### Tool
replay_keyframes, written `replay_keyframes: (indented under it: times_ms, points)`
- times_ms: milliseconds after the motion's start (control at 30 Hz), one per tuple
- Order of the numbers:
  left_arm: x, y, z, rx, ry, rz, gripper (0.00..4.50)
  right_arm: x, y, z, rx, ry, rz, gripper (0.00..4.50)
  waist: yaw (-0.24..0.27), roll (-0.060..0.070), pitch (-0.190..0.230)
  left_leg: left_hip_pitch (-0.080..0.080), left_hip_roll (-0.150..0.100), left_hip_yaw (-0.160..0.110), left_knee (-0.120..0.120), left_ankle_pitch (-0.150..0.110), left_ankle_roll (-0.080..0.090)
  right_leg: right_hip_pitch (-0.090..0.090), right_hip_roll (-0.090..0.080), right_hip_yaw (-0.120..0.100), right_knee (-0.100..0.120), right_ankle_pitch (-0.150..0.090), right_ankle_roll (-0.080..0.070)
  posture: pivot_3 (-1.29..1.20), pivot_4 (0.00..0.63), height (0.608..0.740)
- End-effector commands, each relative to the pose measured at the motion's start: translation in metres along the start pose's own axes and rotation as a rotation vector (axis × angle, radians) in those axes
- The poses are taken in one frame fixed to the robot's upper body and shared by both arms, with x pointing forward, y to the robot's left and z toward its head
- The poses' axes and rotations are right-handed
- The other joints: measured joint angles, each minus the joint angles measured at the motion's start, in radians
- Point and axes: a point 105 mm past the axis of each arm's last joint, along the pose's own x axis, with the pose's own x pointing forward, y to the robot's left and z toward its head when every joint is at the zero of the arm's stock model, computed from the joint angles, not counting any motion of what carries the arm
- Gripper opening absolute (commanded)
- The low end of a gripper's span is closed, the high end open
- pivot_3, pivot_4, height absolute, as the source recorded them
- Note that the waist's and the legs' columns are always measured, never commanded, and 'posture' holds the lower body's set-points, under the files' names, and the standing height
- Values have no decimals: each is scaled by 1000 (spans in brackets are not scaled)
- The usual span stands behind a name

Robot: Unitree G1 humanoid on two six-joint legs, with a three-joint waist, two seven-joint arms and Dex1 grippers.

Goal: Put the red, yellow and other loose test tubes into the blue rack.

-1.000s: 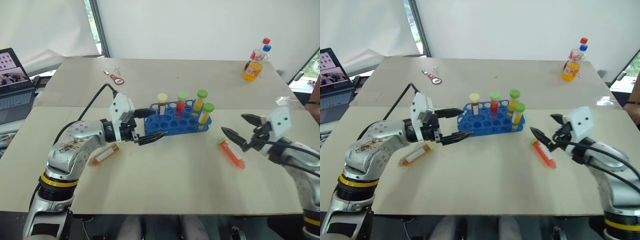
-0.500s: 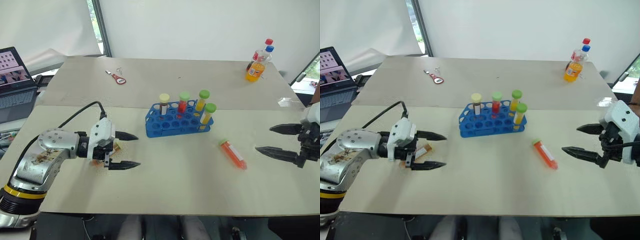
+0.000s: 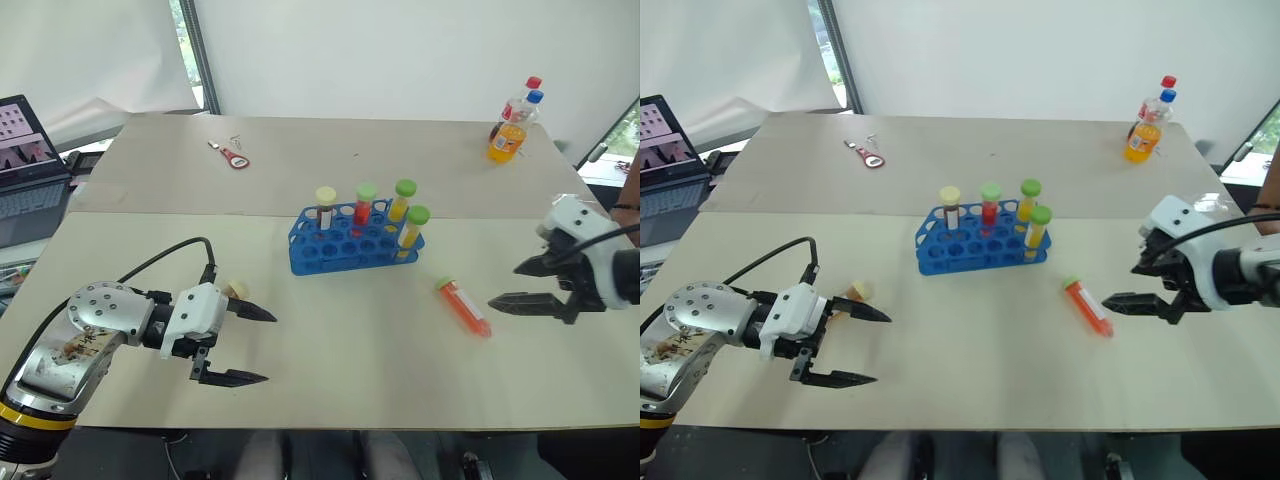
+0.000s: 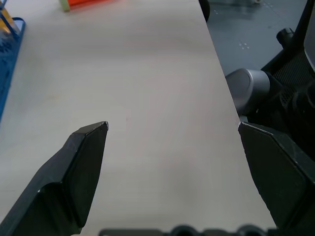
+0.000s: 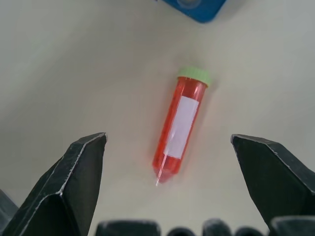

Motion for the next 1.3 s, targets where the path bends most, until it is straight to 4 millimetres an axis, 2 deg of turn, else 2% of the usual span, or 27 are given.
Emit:
replay_keyframes:
  times_ms: [33,200,467,600,800,833,933,1033,1133,1233,1300]
  points:
    - [1,-5,8,53,-21,-7,4500,12,-13,0,69,71,-72,4467,1,0,0,0,0,0,0,0,0,0,0,0,0,0,0,0,150,740]
    - [7,-12,8,60,-43,-6,4500,33,-21,1,90,125,-90,4467,5,0,0,-4,-1,-1,0,-1,1,-2,0,-1,0,0,0,0,150,740]
    - [15,-18,8,58,-76,13,4500,59,-23,1,105,165,-72,4467,2,0,0,-3,0,-1,0,-1,1,-2,0,-1,1,0,0,0,150,740]
    - [19,-19,13,56,-99,23,4500,66,-22,0,119,179,-61,3339,2,0,0,-3,0,-1,0,-1,1,-2,0,-1,1,0,0,0,150,740]
    - [22,-1,35,48,-147,46,4500,68,-19,-2,129,186,-49,1200,6,0,0,-3,-1,-1,1,-1,1,-1,0,-1,2,1,0,0,150,740]
    - [22,1,38,43,-156,50,4500,67,-19,-2,128,183,-46,1007,5,0,0,-3,-1,-1,1,-1,1,-1,0,-1,2,1,1,0,150,740]
    - [21,8,45,35,-179,64,4500,61,-16,2,116,155,-35,1000,2,0,0,-3,-1,-2,1,-1,1,-1,0,-1,2,1,1,0,150,740]
    - [18,17,49,23,-194,93,4500,42,-7,14,50,72,-14,1000,2,0,0,-4,-1,-3,1,-1,1,-2,0,-2,2,1,1,0,150,740]
    - [12,30,51,19,-204,153,4500,22,18,34,-47,-85,49,1000,5,0,0,-5,-1,-7,1,-1,2,-3,0,-2,2,1,1,0,150,740]
    - [5,41,46,0,-201,217,4500,17,41,61,-82,-315,86,1000,-3,0,-1,-3,0,-11,1,-1,2,0,1,-2,1,1,0,0,150,740]
    - [-1,51,46,-10,-215,277,4500,13,53,90,-74,-575,97,1000,-6,-1,-1,-1,0,-12,1,-1,2,2,2,-2,2,1,0,0,150,740]
